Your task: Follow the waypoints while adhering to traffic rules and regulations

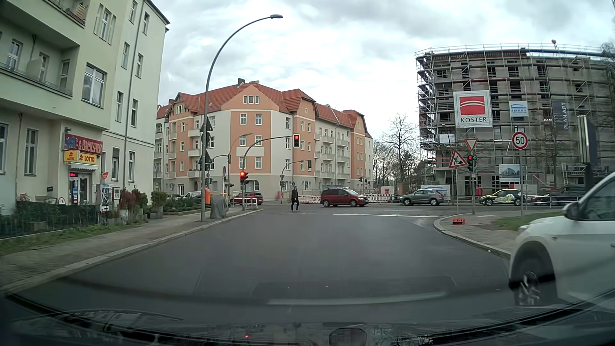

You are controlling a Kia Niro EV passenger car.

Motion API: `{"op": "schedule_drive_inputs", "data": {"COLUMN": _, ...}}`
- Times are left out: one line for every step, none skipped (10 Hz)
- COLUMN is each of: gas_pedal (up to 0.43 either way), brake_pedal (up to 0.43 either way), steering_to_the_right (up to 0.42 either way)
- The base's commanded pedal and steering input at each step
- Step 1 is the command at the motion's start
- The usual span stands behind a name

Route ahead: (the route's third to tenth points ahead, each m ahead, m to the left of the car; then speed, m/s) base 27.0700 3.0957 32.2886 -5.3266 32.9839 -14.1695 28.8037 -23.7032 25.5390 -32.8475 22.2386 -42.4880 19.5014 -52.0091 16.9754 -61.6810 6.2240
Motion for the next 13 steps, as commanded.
{"op": "schedule_drive_inputs", "data": {"gas_pedal": 0.0, "brake_pedal": 0.152, "steering_to_the_right": 0.038}}
{"op": "schedule_drive_inputs", "data": {"gas_pedal": 0.0, "brake_pedal": 0.165, "steering_to_the_right": 0.047}}
{"op": "schedule_drive_inputs", "data": {"gas_pedal": 0.0, "brake_pedal": 0.183, "steering_to_the_right": 0.054}}
{"op": "schedule_drive_inputs", "data": {"gas_pedal": 0.0, "brake_pedal": 0.195, "steering_to_the_right": 0.059}}
{"op": "schedule_drive_inputs", "data": {"gas_pedal": 0.0, "brake_pedal": 0.201, "steering_to_the_right": 0.064}}
{"op": "schedule_drive_inputs", "data": {"gas_pedal": 0.0, "brake_pedal": 0.207, "steering_to_the_right": 0.071}}
{"op": "schedule_drive_inputs", "data": {"gas_pedal": 0.0, "brake_pedal": 0.213, "steering_to_the_right": 0.078}}
{"op": "schedule_drive_inputs", "data": {"gas_pedal": 0.0, "brake_pedal": 0.213, "steering_to_the_right": 0.09}}
{"op": "schedule_drive_inputs", "data": {"gas_pedal": 0.0, "brake_pedal": 0.22, "steering_to_the_right": 0.098}}
{"op": "schedule_drive_inputs", "data": {"gas_pedal": 0.0, "brake_pedal": 0.22, "steering_to_the_right": 0.101}}
{"op": "schedule_drive_inputs", "data": {"gas_pedal": 0.0, "brake_pedal": 0.22, "steering_to_the_right": 0.102}}
{"op": "schedule_drive_inputs", "data": {"gas_pedal": 0.0, "brake_pedal": 0.22, "steering_to_the_right": 0.102}}
{"op": "schedule_drive_inputs", "data": {"gas_pedal": 0.0, "brake_pedal": 0.22, "steering_to_the_right": 0.102}}
